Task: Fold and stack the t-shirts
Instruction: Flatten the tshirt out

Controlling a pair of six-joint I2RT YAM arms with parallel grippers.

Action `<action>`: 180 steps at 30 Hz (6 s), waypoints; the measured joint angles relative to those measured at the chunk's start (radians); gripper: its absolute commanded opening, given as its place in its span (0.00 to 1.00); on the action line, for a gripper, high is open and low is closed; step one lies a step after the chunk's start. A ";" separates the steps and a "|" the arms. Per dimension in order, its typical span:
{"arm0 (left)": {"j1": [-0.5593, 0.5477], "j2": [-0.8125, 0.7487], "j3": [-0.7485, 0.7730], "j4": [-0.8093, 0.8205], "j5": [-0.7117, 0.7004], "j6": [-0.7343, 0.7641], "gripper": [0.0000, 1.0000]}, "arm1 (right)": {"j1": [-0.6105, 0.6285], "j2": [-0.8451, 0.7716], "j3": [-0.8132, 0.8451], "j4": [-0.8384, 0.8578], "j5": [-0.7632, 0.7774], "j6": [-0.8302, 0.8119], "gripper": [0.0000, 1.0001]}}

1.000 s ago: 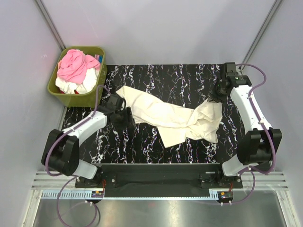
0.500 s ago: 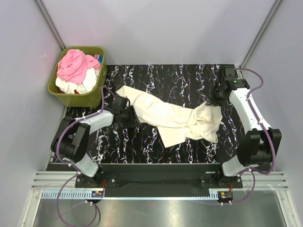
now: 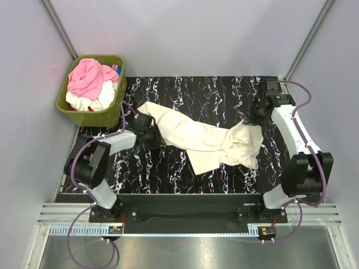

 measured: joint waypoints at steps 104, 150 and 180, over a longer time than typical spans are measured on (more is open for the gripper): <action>0.069 0.185 0.358 -0.398 -0.046 0.281 0.89 | -0.111 0.665 0.601 0.019 -0.076 -0.054 0.78; -0.036 -0.525 -0.375 -0.156 -0.132 0.059 0.88 | -0.071 0.868 0.758 -0.015 -0.149 -0.143 0.46; -0.074 -0.549 -0.501 0.110 -0.179 -0.018 0.41 | 0.002 0.999 0.947 -0.119 0.016 -0.211 0.00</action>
